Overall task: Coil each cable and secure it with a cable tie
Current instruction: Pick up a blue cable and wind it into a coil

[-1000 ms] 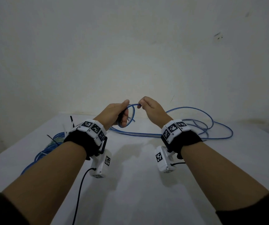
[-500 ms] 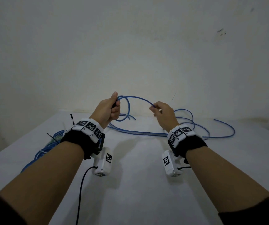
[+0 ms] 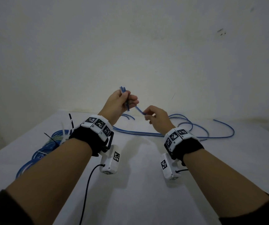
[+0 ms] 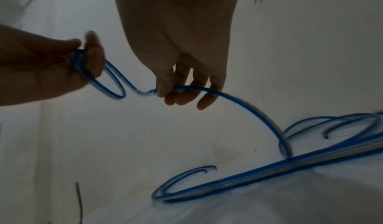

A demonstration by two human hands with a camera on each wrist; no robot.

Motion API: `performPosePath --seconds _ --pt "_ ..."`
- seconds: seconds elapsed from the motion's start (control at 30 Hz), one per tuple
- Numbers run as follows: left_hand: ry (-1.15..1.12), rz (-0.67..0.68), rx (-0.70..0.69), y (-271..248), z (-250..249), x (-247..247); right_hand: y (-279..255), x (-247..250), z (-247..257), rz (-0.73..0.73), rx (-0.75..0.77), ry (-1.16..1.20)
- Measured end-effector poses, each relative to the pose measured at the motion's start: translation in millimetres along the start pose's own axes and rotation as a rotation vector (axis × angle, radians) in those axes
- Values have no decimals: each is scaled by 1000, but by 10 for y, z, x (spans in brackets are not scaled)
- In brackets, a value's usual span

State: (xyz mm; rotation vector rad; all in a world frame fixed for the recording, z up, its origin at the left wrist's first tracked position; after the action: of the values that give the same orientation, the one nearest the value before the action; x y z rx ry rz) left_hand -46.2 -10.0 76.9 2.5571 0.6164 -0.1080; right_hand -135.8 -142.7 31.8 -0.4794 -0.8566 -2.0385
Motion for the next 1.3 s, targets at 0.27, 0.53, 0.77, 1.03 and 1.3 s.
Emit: performPosePath --seconds 0.27,0.53,0.77,1.03,1.3 --pt "1080 0 -84 -37 75 -55 23 -30 391 190 110 -99" --pt "1130 142 151 -52 230 -80 -52 182 506 101 396 -267" --pt "588 140 304 -80 312 -171 -84 330 367 -163 421 -633" --pt "519 237 305 -22 356 -244 37 320 58 -17 270 -555" --pt "182 136 273 11 430 -240 53 260 -265 47 69 -342"
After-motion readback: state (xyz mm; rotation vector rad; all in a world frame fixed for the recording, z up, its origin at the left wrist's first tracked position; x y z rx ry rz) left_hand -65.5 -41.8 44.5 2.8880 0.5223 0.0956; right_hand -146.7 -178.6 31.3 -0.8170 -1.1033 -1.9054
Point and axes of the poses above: each hand's wrist, its own y-axis towards the middle knuckle, its own x-axis out of the back of the hand, z = x × y, the point moved 5 cm from there along y, towards the middle knuckle, and after that the axes turned 9 degrees about z, right-handed, at the moved point
